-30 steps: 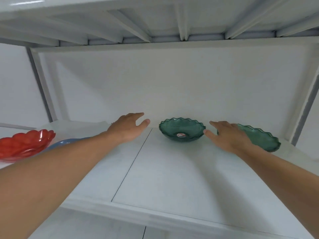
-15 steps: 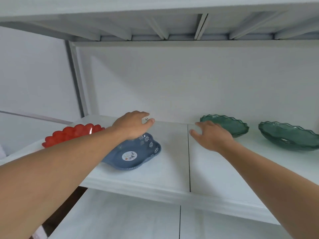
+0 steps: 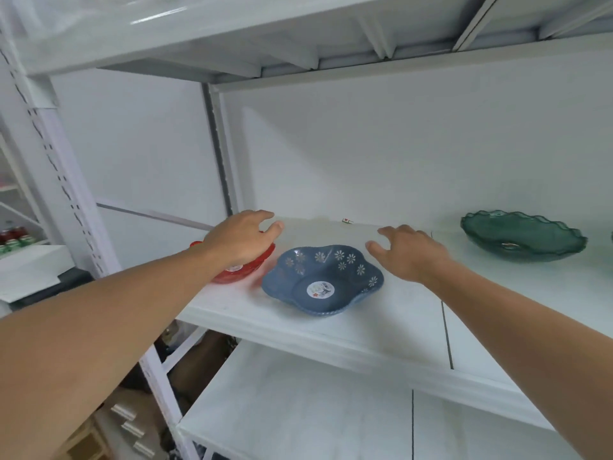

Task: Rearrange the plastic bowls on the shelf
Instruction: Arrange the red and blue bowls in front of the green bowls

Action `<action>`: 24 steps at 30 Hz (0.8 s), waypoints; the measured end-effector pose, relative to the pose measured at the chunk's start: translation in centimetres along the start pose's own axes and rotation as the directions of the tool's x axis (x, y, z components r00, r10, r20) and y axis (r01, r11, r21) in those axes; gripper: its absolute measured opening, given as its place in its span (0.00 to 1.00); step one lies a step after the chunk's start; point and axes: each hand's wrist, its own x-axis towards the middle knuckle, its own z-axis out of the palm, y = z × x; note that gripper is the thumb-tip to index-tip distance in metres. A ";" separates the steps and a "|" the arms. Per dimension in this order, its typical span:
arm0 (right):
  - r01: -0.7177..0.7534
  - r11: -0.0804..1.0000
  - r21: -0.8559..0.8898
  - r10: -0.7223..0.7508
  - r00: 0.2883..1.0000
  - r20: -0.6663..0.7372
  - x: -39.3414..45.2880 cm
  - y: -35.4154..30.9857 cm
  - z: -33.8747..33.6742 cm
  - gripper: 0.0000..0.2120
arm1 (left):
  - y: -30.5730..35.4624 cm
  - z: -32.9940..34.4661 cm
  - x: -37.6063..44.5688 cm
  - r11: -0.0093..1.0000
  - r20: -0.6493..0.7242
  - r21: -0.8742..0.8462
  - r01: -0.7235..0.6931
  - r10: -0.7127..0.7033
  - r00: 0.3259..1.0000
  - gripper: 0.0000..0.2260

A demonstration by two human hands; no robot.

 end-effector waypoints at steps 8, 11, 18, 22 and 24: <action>-0.072 0.996 0.051 0.071 0.997 0.006 0.7 -6.0 2.7 0.36 | -11.2 -0.4 1.6 0.996 0.003 -0.072 0.044 -0.044 0.999 0.32; -0.178 0.981 0.076 0.176 0.984 0.027 0.7 -7.2 3.8 0.36 | -15.8 0.7 2.9 0.993 0.059 -0.093 0.076 -0.070 0.996 0.30; -0.397 0.913 -0.095 0.399 0.917 0.010 -1.0 -8.1 4.8 0.26 | -21.9 2.6 6.4 0.993 0.197 -0.059 0.107 -0.093 0.976 0.28; -0.465 0.882 -0.077 0.468 0.884 0.015 -2.2 -8.3 5.2 0.17 | -21.5 3.9 7.7 0.983 0.229 -0.152 0.103 -0.067 0.971 0.21; -0.503 0.864 -0.008 0.503 0.864 0.029 -2.3 -8.6 5.2 0.12 | -21.1 4.3 8.1 0.975 0.229 -0.194 0.110 -0.064 0.971 0.17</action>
